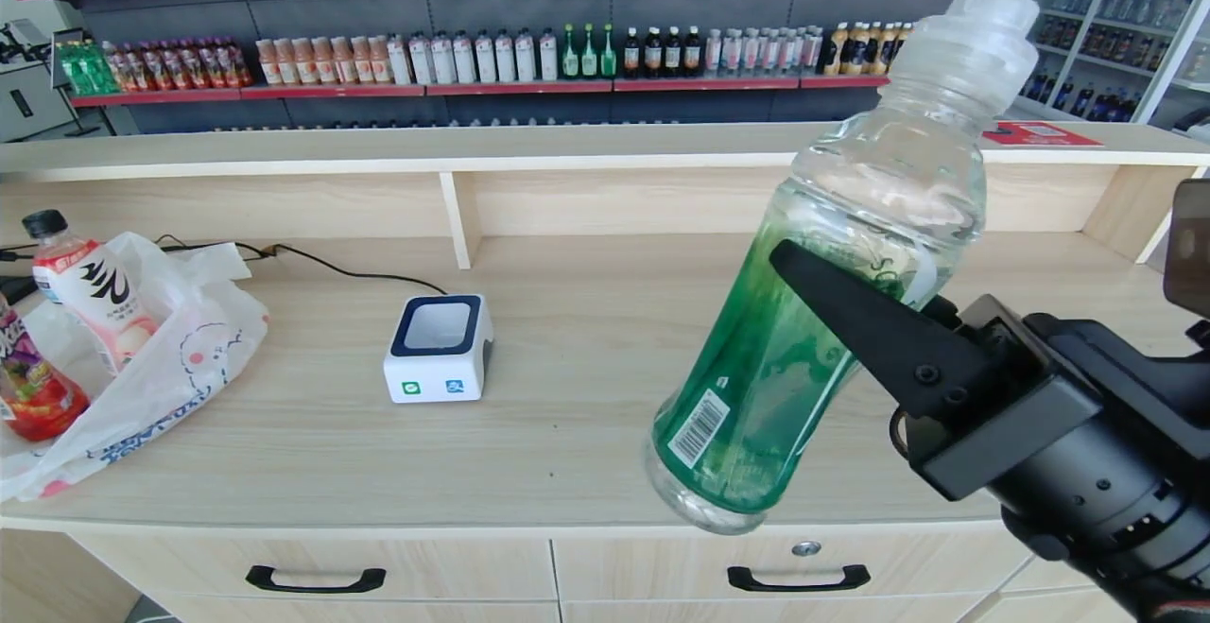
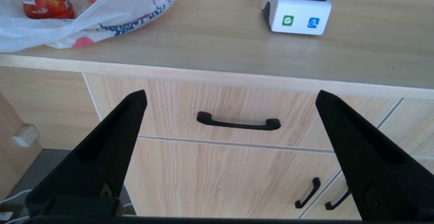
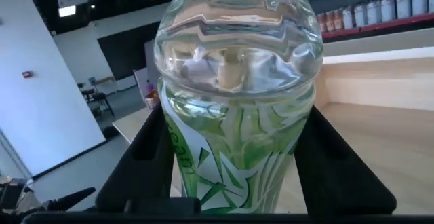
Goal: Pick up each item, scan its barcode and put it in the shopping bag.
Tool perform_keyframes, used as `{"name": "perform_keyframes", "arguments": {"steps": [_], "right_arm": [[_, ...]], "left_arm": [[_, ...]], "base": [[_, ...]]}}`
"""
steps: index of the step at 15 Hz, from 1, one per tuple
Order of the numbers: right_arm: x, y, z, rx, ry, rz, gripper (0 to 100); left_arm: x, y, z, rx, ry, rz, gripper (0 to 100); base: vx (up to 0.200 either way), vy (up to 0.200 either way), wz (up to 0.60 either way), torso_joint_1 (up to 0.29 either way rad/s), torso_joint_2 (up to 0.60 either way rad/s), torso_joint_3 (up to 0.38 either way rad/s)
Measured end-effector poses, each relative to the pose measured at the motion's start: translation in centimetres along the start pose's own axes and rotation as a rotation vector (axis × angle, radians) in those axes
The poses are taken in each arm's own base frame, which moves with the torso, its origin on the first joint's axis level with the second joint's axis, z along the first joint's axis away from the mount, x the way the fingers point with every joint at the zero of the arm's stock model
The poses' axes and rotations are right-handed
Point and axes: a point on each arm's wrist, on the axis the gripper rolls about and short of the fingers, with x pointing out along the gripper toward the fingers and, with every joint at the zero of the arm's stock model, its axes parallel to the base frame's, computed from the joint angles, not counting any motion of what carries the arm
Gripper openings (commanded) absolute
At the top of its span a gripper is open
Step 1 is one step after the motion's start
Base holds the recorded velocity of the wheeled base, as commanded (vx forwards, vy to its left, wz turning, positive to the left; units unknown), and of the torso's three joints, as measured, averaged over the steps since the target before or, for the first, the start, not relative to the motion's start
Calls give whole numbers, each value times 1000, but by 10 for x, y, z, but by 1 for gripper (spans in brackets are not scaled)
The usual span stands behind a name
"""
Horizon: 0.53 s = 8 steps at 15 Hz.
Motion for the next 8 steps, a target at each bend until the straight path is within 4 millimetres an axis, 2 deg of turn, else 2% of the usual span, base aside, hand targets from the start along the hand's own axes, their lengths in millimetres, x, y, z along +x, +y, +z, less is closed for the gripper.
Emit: {"name": "perform_keyframes", "arguments": {"steps": [3,8], "right_arm": [[3,5,8,162,-20,56,0],[9,19,17,291,-42,153,0]], "left_arm": [[0,0,0,-1,0,0,100],[0,0,0,0,-1,-1,100]], "base": [[0,0,0,0,0,0],[0,0,0,0,0,0]]}}
